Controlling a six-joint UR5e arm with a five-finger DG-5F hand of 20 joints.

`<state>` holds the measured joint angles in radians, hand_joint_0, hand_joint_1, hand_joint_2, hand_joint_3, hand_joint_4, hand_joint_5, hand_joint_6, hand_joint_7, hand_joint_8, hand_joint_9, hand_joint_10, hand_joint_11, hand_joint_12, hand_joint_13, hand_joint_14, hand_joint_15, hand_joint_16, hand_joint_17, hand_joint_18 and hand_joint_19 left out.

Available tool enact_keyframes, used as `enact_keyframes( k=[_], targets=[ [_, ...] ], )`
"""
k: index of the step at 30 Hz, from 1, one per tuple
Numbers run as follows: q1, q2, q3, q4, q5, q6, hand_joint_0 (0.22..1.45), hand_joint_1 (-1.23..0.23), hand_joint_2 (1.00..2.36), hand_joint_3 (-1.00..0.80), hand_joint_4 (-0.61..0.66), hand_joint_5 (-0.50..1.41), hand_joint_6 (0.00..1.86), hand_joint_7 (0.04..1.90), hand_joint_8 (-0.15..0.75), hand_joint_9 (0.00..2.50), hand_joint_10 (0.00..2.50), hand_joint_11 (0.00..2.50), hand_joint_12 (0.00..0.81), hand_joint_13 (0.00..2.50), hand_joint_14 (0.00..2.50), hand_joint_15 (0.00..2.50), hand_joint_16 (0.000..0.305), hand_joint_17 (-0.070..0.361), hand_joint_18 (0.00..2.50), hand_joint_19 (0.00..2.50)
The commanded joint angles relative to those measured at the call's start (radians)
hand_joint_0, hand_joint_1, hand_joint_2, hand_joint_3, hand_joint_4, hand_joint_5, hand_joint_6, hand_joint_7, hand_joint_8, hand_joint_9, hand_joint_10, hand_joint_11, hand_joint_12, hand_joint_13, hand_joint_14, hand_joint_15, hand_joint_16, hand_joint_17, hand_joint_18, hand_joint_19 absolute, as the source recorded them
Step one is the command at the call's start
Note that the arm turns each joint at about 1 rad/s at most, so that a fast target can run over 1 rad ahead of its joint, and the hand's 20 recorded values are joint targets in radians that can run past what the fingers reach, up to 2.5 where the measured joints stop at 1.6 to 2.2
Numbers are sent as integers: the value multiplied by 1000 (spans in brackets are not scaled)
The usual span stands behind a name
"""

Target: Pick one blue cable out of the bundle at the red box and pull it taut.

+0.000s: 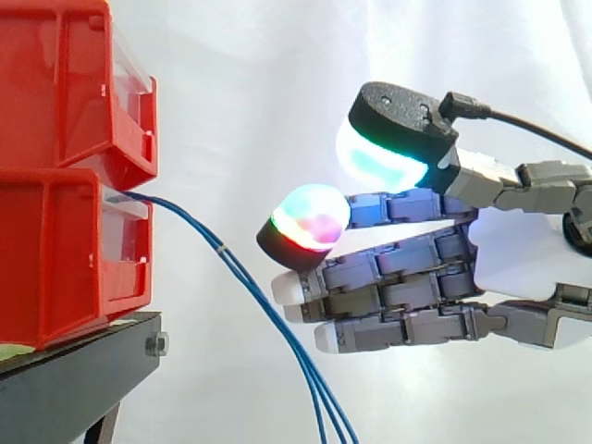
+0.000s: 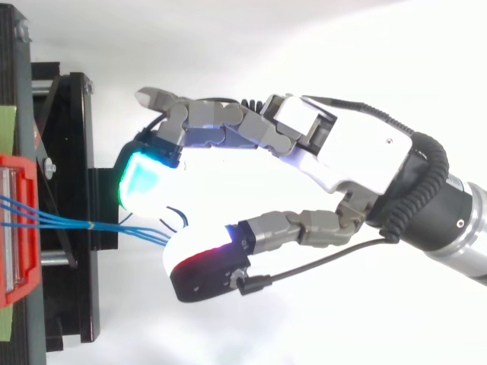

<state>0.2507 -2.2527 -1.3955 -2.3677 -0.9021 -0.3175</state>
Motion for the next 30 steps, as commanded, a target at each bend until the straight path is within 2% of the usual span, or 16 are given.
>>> enact_keyframes(
  k=[1,3,5,7,8,10,12,19,22,24,26,28,30],
  targets=[
    [7,-5,0,19,3,-17,526,-729,1001,-485,268,-130,502,1163,350,472,10,442,414,187,0,56,64,145,222,183],
    [9,-18,1,24,3,-11,526,-728,1001,-485,265,-130,502,1163,350,472,12,441,414,187,0,48,64,145,223,182],
    [6,-51,9,31,-1,20,525,-728,1001,-482,267,-130,502,1161,350,472,10,442,415,188,0,52,64,145,224,182],
    [2,-62,15,38,-1,49,526,-728,1001,-485,267,-130,502,1162,350,473,10,454,414,189,0,56,64,145,223,181],
    [-1,-80,19,42,-1,78,527,-726,1001,-487,267,-130,503,1161,349,474,10,443,414,189,0,56,64,144,223,181],
    [-4,-93,33,36,0,115,526,-725,1001,-484,267,-130,502,1161,350,473,10,450,414,189,0,56,64,145,225,182],
    [-5,-99,41,33,0,126,525,-726,1001,-482,273,-130,502,1161,349,473,12,444,414,190,0,56,64,145,226,182],
    [-11,-99,42,31,-3,120,526,-725,1001,-482,268,-130,502,1161,350,472,12,449,415,190,0,57,64,145,228,181],
    [-14,-99,42,36,-3,104,526,-725,1001,-482,270,-130,502,1160,351,472,10,450,415,190,0,49,64,144,229,181],
    [-14,-99,46,53,-4,74,526,-726,1001,-483,270,-130,502,1160,351,473,10,451,414,191,2,52,64,144,231,182],
    [-13,-105,61,67,-9,40,528,-726,1001,-485,272,-129,502,1162,349,473,10,446,414,191,2,53,64,144,232,182],
    [-13,-122,93,70,-15,26,529,-729,1001,-479,266,-126,502,1173,349,473,12,454,413,191,0,53,64,144,232,186],
    [-14,-172,154,70,-20,34,532,-730,1002,-478,265,-125,502,1176,351,480,12,453,412,191,0,53,64,143,231,186]
  ],
)
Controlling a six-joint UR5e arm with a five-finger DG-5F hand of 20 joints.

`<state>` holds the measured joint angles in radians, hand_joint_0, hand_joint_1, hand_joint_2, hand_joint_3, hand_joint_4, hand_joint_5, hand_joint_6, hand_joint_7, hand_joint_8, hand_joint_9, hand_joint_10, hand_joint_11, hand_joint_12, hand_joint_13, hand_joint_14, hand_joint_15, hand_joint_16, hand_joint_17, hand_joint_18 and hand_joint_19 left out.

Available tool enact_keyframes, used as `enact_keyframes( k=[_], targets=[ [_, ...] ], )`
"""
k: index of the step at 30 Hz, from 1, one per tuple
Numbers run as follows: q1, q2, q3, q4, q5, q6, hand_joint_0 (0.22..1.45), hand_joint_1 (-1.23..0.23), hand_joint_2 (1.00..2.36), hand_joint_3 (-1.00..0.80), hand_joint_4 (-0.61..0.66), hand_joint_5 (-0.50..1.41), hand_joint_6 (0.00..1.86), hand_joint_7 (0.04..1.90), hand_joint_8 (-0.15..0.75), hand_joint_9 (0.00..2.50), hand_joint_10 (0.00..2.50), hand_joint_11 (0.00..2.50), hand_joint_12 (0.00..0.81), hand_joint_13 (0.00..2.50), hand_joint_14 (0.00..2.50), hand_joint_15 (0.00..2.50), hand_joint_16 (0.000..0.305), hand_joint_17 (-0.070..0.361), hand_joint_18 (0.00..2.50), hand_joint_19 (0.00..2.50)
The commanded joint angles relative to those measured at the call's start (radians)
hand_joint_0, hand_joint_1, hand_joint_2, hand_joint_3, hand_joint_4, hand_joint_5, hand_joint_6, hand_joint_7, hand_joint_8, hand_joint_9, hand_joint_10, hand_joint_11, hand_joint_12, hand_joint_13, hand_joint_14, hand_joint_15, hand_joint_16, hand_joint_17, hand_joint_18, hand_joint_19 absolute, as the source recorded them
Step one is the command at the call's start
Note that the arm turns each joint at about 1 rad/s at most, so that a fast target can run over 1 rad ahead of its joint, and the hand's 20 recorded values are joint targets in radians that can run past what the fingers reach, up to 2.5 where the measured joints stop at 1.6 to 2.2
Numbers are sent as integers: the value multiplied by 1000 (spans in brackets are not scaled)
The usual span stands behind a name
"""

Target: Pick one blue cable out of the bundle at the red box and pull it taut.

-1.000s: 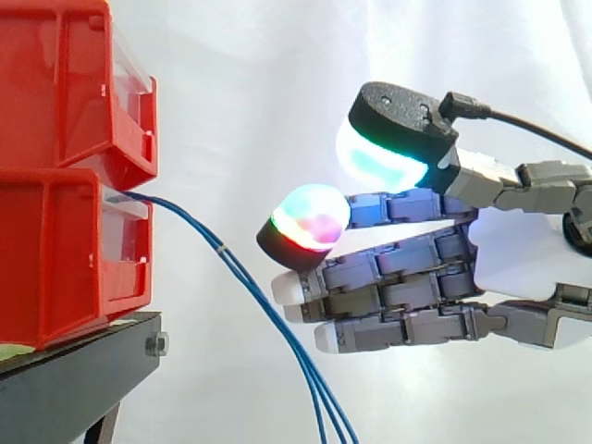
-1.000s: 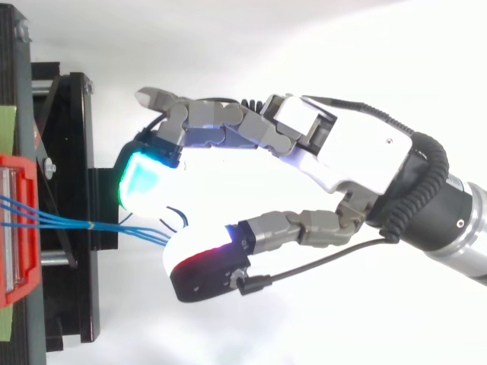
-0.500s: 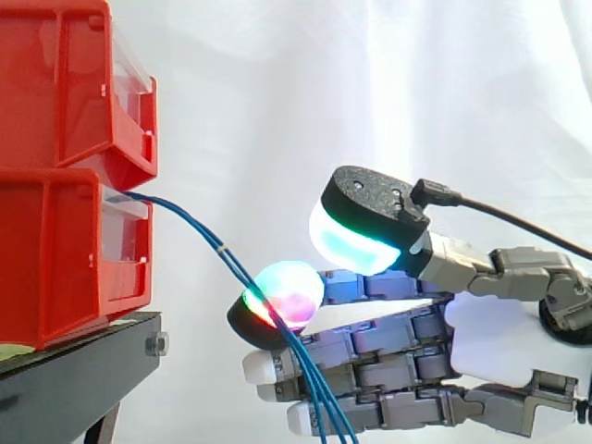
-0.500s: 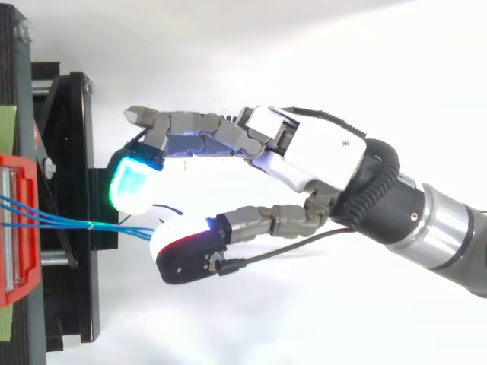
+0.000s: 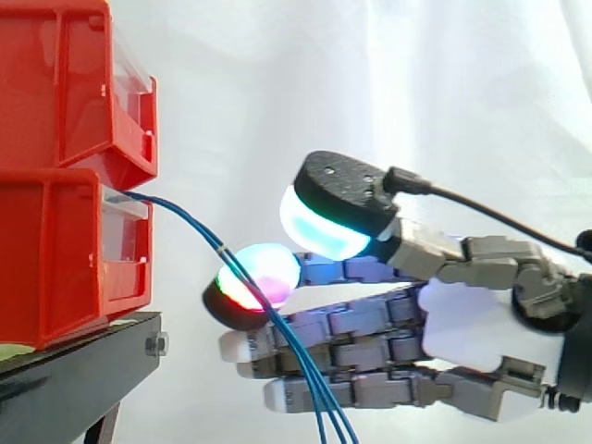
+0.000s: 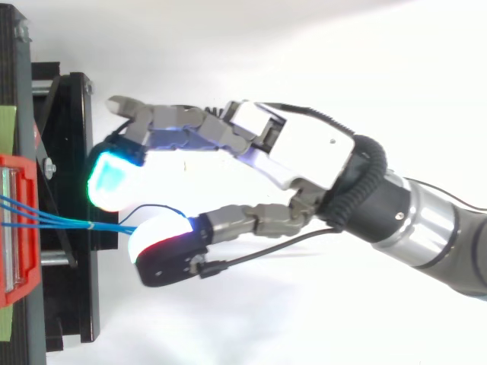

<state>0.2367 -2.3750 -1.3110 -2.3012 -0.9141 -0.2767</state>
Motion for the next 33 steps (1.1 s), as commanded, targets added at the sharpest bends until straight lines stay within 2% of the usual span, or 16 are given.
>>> enact_keyframes(
  k=[1,3,9,15,21,26,33],
  targets=[
    [0,-63,82,2,-8,-2,534,-731,1002,-470,265,-124,502,1177,350,480,10,443,411,192,0,53,64,143,232,189],
    [0,-82,116,-7,-8,24,538,-732,1002,-465,267,-123,502,1181,349,484,10,448,410,195,0,51,63,142,239,184],
    [-2,-84,116,-15,-9,34,551,-726,1005,-438,242,-118,502,1212,345,495,10,456,407,206,0,58,62,140,250,187],
    [-5,-84,116,-23,-22,79,564,-719,1007,-404,241,-115,502,1237,344,506,10,452,405,218,0,63,62,140,256,196],
    [-5,-84,116,-17,-26,79,571,-722,1010,-354,197,-116,522,1327,346,513,12,454,404,222,0,58,62,139,267,190],
    [-5,-82,116,-23,-25,79,578,-725,1013,-304,198,-154,676,1134,348,515,11,475,404,229,0,59,62,138,277,187],
    [-7,-82,116,-18,-26,79,583,-724,1014,-278,177,-168,752,1073,351,527,11,494,404,234,2,62,61,138,284,188]
  ],
)
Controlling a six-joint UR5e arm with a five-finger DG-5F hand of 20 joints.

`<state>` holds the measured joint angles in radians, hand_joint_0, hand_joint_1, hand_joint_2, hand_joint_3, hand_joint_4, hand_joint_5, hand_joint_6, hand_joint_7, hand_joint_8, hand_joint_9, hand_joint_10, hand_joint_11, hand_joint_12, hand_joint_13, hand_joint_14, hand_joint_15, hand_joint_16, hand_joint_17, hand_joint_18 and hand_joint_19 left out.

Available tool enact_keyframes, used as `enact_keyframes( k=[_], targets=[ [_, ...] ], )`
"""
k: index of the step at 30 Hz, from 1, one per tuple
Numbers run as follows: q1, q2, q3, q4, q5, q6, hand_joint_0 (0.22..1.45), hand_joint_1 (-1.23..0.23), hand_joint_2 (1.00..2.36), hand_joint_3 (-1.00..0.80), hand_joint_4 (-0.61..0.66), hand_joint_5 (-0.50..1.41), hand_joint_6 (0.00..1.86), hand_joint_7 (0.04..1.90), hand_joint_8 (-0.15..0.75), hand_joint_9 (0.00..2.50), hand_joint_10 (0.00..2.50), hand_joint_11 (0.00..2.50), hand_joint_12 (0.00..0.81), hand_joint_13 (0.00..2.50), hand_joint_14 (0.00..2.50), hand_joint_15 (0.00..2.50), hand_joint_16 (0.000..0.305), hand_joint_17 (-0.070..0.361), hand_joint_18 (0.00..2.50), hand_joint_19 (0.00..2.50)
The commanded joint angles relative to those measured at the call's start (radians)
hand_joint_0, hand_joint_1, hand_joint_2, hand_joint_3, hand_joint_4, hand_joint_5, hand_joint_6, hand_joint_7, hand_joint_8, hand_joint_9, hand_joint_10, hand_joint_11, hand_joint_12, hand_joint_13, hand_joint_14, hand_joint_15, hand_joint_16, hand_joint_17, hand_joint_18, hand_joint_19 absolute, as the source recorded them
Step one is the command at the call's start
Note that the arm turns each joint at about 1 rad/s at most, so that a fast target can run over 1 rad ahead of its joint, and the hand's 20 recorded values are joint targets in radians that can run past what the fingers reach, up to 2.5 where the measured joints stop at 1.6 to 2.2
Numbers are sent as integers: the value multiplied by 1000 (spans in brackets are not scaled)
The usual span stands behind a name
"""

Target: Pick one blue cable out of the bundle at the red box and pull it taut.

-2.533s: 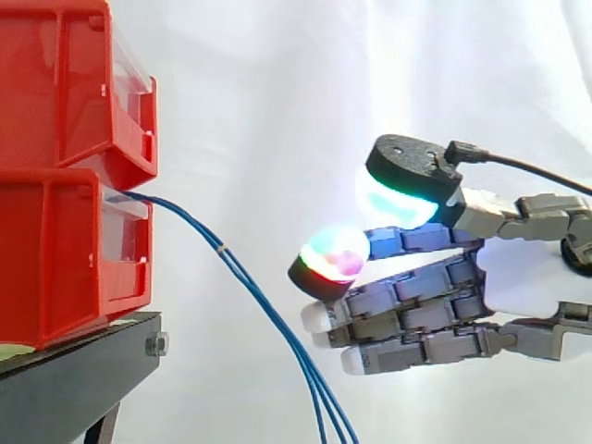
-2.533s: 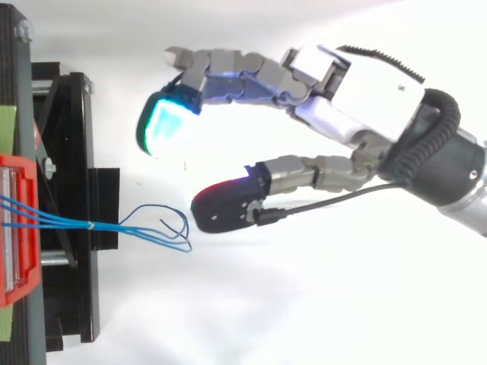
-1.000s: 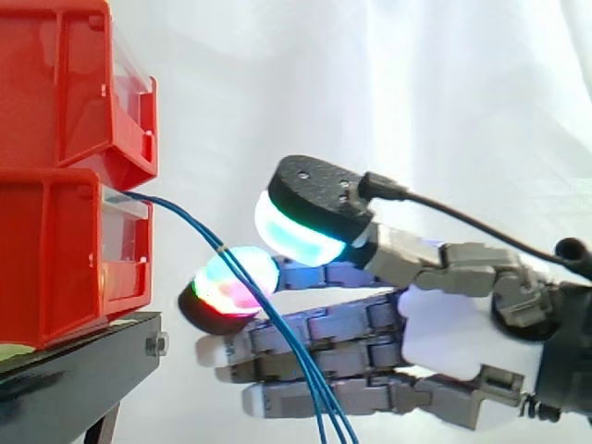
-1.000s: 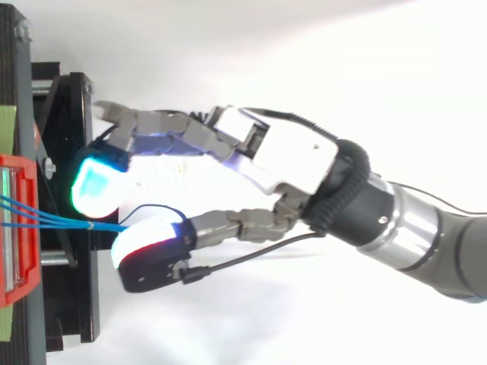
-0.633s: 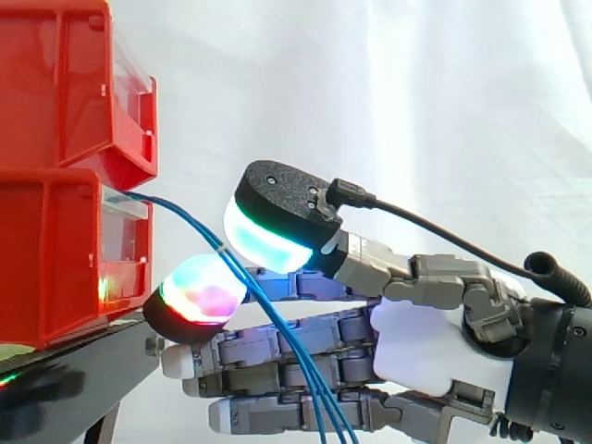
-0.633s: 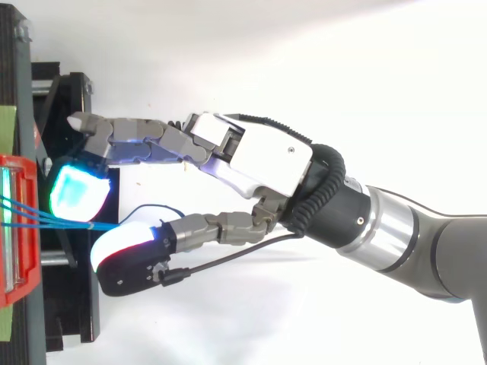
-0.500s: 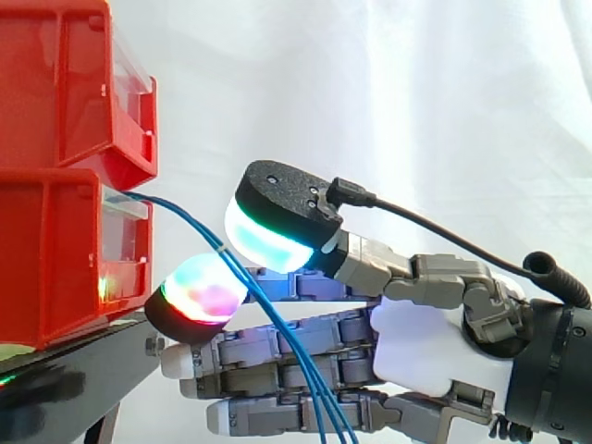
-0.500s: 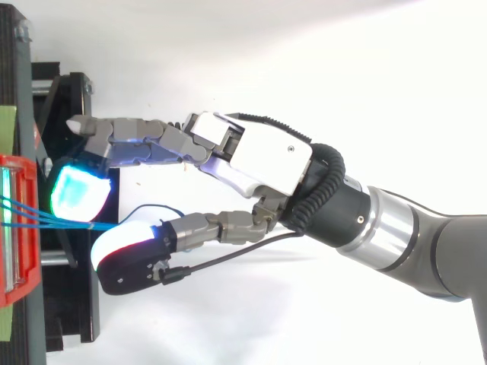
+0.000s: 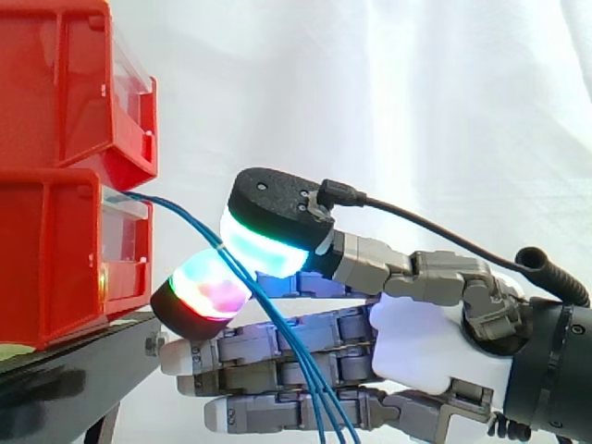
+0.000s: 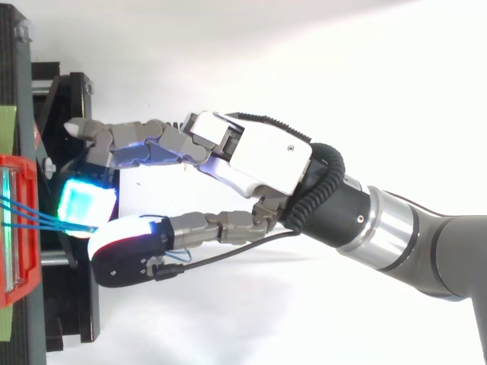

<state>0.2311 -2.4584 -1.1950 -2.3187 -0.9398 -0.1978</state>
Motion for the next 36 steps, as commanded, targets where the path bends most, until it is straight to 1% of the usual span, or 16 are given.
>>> enact_keyframes(
  k=[1,2,6,8,13,21,27,33,36],
  targets=[
    [-1,-1,0,-1,-1,0,581,-725,1015,-266,173,-171,762,1078,352,529,11,488,405,237,2,63,61,138,285,187],
    [-1,1,0,-1,-1,0,579,-724,1016,-245,158,-174,772,1079,352,529,11,495,405,240,2,63,61,137,292,185],
    [-1,-1,0,1,-1,-2,582,-727,1018,-176,171,-186,817,1057,350,530,11,500,405,249,2,68,61,137,299,182],
    [-1,1,0,1,-1,-2,575,-728,1022,-106,170,-190,847,1038,352,536,11,514,405,255,0,73,61,138,309,187],
    [-1,-1,0,2,-1,-8,578,-726,1023,-39,154,-189,864,1060,355,552,11,532,408,268,2,78,62,138,326,185],
    [-1,-1,2,2,-1,-11,596,-762,1026,-4,115,-184,863,1089,357,570,15,544,406,292,2,74,61,137,363,179],
    [4,1,8,-4,3,-8,607,-793,1029,19,78,-185,867,1081,357,576,12,544,407,308,2,87,60,136,379,175],
    [5,12,11,-5,4,-6,614,-804,1029,118,7,-185,886,1104,353,593,13,557,410,340,3,98,60,135,415,172],
    [5,22,11,-13,4,-5,637,-825,1029,162,30,-198,900,1145,355,592,13,557,413,344,3,90,60,136,421,160]
  ],
)
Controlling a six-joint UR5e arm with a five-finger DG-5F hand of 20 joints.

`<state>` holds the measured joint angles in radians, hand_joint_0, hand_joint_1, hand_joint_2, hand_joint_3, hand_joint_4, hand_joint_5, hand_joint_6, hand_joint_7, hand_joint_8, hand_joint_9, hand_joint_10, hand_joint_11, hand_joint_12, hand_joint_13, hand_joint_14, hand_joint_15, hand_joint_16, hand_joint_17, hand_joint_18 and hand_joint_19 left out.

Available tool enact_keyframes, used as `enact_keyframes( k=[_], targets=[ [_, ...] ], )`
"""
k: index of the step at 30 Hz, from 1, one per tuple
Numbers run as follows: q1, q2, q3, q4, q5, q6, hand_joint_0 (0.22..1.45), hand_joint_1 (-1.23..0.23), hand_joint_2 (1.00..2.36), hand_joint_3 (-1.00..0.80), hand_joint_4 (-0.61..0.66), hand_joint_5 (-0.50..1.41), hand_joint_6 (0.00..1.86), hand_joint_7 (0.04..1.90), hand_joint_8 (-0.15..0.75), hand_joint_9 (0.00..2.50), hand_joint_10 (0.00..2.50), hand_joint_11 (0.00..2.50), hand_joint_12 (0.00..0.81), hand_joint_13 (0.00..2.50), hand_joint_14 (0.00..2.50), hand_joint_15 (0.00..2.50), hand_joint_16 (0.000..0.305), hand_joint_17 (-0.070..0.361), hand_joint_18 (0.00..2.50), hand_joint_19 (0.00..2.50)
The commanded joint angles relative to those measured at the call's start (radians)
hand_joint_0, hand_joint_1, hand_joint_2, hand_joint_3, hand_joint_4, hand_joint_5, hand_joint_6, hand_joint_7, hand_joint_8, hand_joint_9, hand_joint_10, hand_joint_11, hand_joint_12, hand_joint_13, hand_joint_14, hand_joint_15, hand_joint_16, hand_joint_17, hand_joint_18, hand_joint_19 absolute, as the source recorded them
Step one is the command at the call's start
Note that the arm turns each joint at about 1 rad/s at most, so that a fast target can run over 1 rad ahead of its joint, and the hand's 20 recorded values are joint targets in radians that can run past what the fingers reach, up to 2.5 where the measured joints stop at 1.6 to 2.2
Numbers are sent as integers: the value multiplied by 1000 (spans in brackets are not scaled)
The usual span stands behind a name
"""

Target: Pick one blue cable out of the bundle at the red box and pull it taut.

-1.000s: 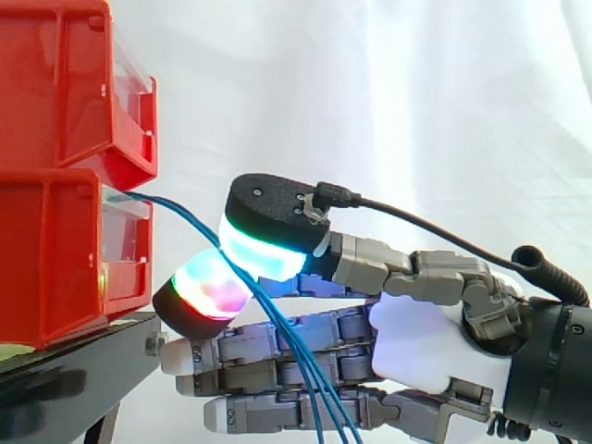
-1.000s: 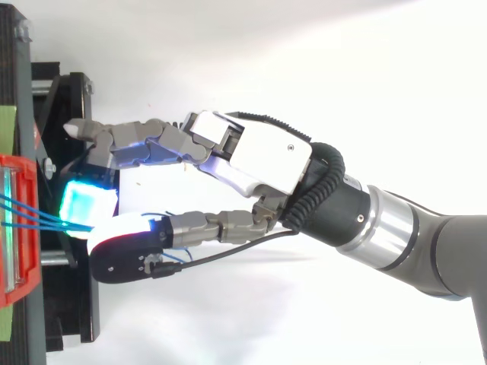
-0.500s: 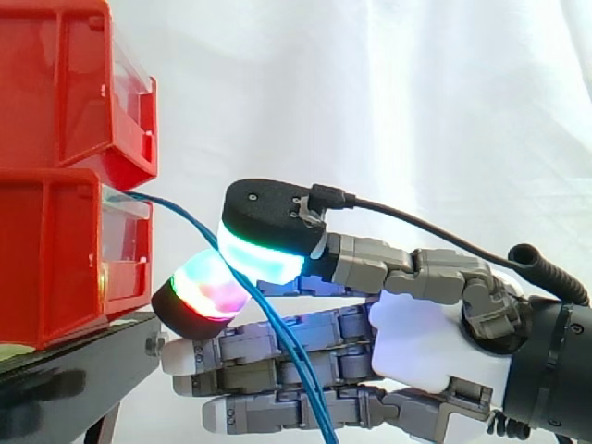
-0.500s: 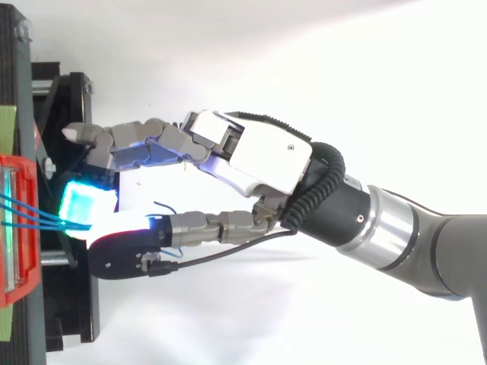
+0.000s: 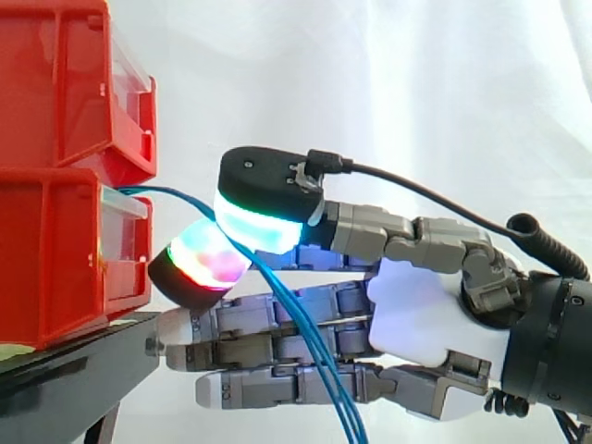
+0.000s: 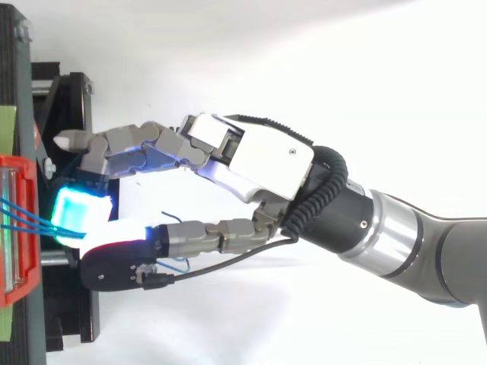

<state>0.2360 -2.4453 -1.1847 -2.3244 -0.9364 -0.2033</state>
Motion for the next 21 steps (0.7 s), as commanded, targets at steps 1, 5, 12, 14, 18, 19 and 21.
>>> enact_keyframes(
  k=[1,5,12,14,18,19,21],
  targets=[
    [0,15,0,-18,1,1,642,-829,1030,161,33,-199,902,1145,353,592,12,549,412,344,2,91,60,136,420,159],
    [0,29,0,-49,1,1,671,-858,1030,93,78,-208,904,1115,349,580,15,560,412,342,2,85,60,135,423,153],
    [2,42,0,-110,-1,13,692,-891,1030,13,81,-213,904,1119,346,571,13,559,413,346,2,67,60,135,442,118],
    [2,42,0,-112,-1,25,701,-915,1031,-17,83,-214,904,1115,346,569,13,561,415,358,0,61,59,134,465,115],
    [2,42,0,-112,-1,39,715,-930,1030,-59,96,-216,904,1123,341,569,13,554,416,361,2,52,59,133,473,108],
    [2,42,0,-112,-1,45,721,-934,1030,-78,94,-216,905,1116,340,570,13,553,416,361,2,58,59,132,473,101],
    [2,42,0,-112,-1,50,734,-951,1026,-121,103,-216,904,1125,340,567,13,556,415,362,2,49,59,132,474,88]
  ],
)
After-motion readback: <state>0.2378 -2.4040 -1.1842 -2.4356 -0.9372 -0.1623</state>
